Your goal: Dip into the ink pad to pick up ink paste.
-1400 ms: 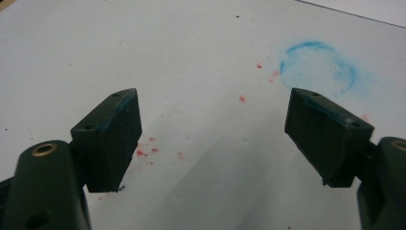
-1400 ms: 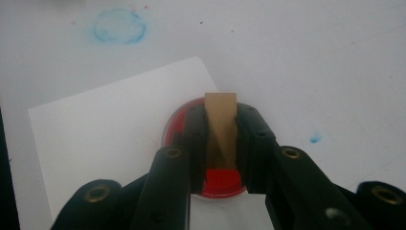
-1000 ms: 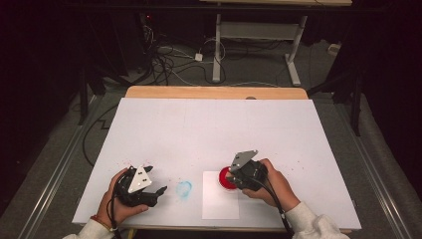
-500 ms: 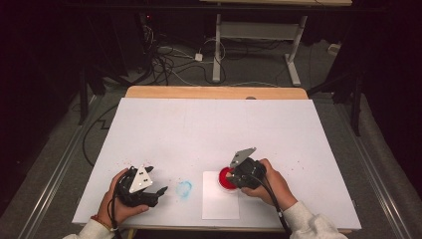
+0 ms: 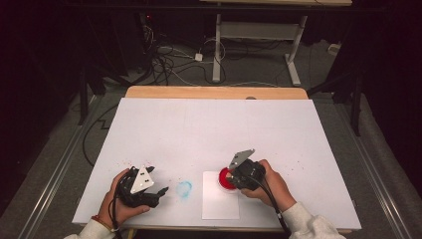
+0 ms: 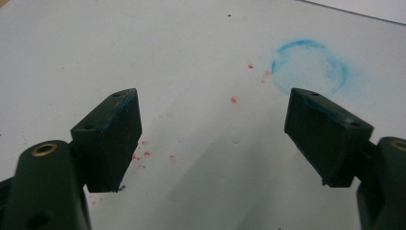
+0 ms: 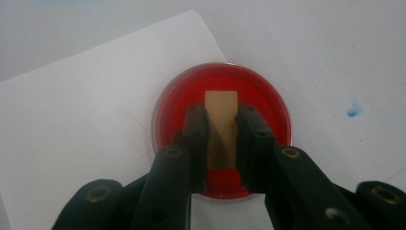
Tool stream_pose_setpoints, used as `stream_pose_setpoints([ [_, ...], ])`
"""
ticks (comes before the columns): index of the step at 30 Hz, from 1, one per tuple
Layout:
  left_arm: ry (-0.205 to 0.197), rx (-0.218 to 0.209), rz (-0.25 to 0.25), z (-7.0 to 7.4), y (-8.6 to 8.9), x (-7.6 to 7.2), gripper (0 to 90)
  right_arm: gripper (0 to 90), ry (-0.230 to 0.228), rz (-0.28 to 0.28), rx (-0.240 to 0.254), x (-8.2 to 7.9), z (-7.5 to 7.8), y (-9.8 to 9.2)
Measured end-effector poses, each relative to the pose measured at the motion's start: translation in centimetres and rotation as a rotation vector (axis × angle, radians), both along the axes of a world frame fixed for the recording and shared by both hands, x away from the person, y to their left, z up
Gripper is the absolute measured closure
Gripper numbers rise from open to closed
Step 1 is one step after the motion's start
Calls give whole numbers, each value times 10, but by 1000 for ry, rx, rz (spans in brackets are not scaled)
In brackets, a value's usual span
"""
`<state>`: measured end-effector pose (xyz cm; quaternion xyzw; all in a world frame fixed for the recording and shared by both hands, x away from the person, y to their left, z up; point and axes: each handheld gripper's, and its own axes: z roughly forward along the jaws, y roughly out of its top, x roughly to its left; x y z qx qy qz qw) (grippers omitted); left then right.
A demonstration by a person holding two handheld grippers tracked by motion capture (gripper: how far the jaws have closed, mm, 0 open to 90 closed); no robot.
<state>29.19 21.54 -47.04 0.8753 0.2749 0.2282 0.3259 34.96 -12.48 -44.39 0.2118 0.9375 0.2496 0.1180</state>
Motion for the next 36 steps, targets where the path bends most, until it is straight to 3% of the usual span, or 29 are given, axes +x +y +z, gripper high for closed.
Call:
stream_pose_setpoints([
  [17,4,8,2,-1,0,1,200,760,3,-5,1,0,1,0],
  [21,3,1,6,0,1,1,200,759,-17,-4,-18,-2,4,1],
  [28,5,5,9,-1,2,1,200,758,-40,-10,55,-2,25,-7],
  [36,5,9,5,-1,1,1,200,758,-73,-15,96,-5,45,-15],
])
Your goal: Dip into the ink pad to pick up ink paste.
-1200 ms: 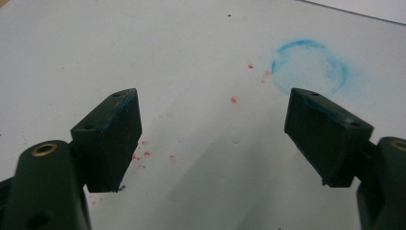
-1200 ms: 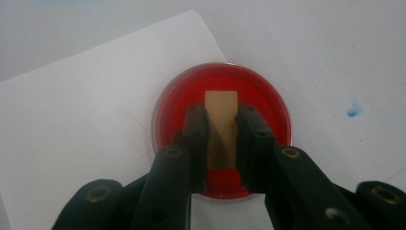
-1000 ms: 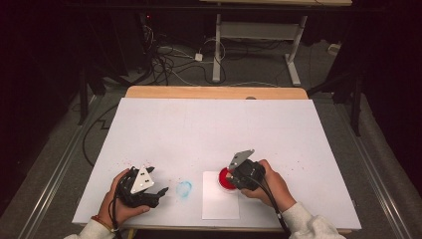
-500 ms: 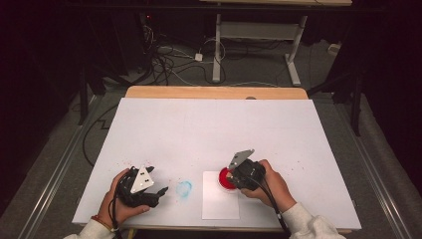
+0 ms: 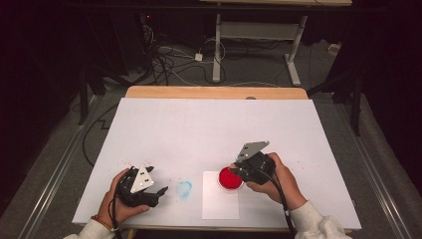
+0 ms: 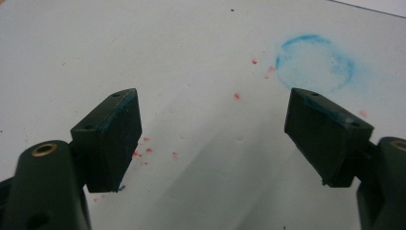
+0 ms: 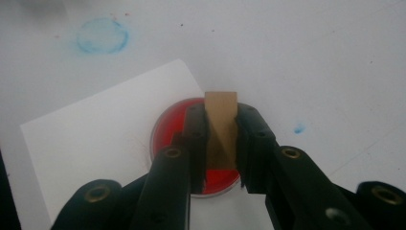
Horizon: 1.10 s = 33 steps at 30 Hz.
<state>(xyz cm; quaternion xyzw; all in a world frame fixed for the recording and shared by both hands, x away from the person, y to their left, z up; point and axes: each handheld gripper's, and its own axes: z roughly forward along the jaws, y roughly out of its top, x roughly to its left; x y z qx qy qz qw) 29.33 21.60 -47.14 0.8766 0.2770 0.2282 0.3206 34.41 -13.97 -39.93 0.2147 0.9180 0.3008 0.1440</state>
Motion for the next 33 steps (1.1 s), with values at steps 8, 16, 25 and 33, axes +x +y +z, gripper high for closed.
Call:
stream_pose_setpoints([
  [8,3,4,-3,0,-1,0,200,758,-30,-6,34,0,17,-5],
  [16,4,5,-5,-1,-1,0,200,757,-48,-1,48,-3,27,-5],
  [25,5,6,-4,-1,0,0,200,757,-18,25,3,-2,11,7],
  [33,5,10,-4,-1,0,0,200,757,25,37,-42,1,-5,14],
])
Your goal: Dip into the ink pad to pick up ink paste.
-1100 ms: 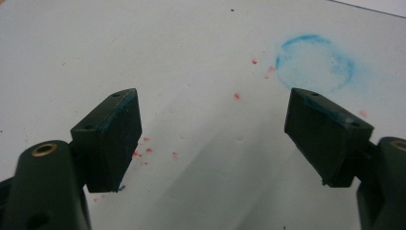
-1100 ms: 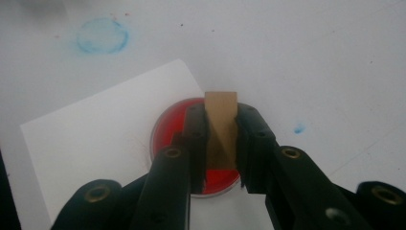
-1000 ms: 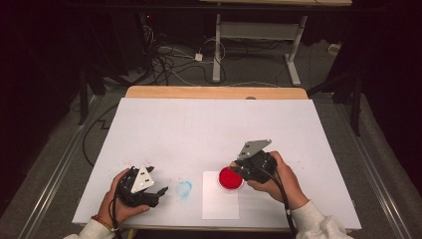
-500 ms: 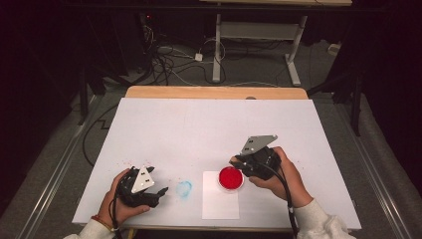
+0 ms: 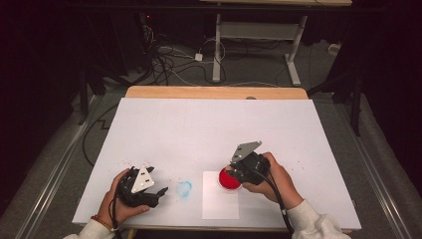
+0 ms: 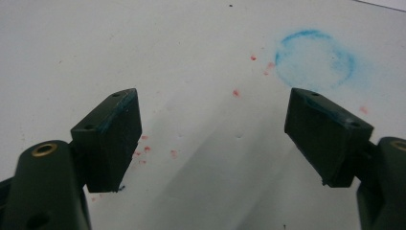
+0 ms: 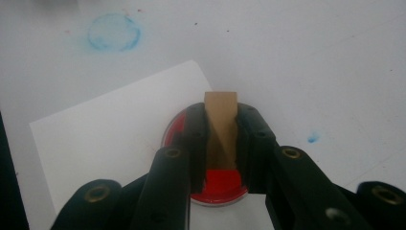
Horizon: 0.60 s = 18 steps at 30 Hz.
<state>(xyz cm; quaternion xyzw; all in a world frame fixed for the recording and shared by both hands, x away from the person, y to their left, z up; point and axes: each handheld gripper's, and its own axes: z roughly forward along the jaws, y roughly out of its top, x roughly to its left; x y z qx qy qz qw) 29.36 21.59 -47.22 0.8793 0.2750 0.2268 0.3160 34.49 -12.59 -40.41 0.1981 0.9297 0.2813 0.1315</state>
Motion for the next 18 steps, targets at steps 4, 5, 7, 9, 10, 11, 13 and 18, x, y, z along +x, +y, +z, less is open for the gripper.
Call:
stream_pose_setpoints([
  [4,0,1,-1,0,0,0,200,757,24,7,-26,2,-9,3],
  [5,1,2,-1,0,0,0,200,757,29,9,-33,3,-11,4],
  [7,1,2,-3,0,0,0,200,757,40,7,-51,4,-15,4],
  [9,-1,1,-4,0,0,0,200,757,45,9,-63,5,-19,5],
  [10,-3,0,-2,0,0,0,199,757,52,8,-65,5,-21,6],
  [11,-5,-2,-1,0,0,0,199,757,54,9,-73,6,-22,6],
  [13,-5,-3,-2,0,0,0,198,757,63,8,-82,7,-25,6],
  [18,-3,-1,-4,0,0,0,198,757,77,6,-104,9,-32,8],
])
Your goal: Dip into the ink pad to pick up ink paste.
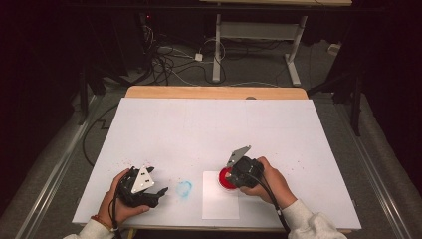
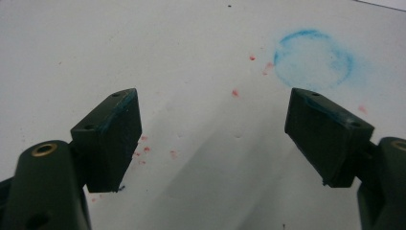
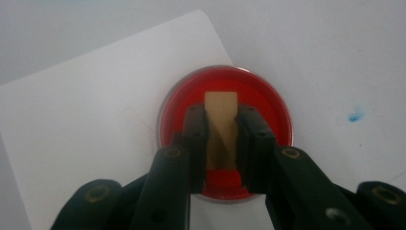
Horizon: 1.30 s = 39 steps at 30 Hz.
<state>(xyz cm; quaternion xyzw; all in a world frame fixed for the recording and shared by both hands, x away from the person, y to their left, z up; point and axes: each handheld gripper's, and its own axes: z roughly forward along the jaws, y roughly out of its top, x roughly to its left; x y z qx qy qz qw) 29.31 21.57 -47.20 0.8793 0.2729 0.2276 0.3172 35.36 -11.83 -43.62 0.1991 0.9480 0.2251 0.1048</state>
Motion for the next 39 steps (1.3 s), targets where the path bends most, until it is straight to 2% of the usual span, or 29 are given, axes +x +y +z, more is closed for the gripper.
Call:
stream_pose_setpoints([
  [8,-2,0,-1,0,0,0,198,760,20,-11,18,2,-3,-2],
  [13,-3,-2,-1,1,-1,-1,198,760,10,-16,17,0,-4,-2],
  [17,-3,0,-1,1,-1,-1,200,760,33,-24,51,3,-6,-6],
  [26,-3,1,-1,1,-2,-1,200,760,15,-17,41,1,-6,-4],
  [31,-4,-1,1,1,-1,0,200,760,-2,-9,16,-1,-4,-2],
  [37,0,-9,7,0,1,1,200,758,25,-5,41,4,-3,-5],
  [39,2,-11,10,-1,2,2,200,758,21,-13,49,5,-2,-5],
])
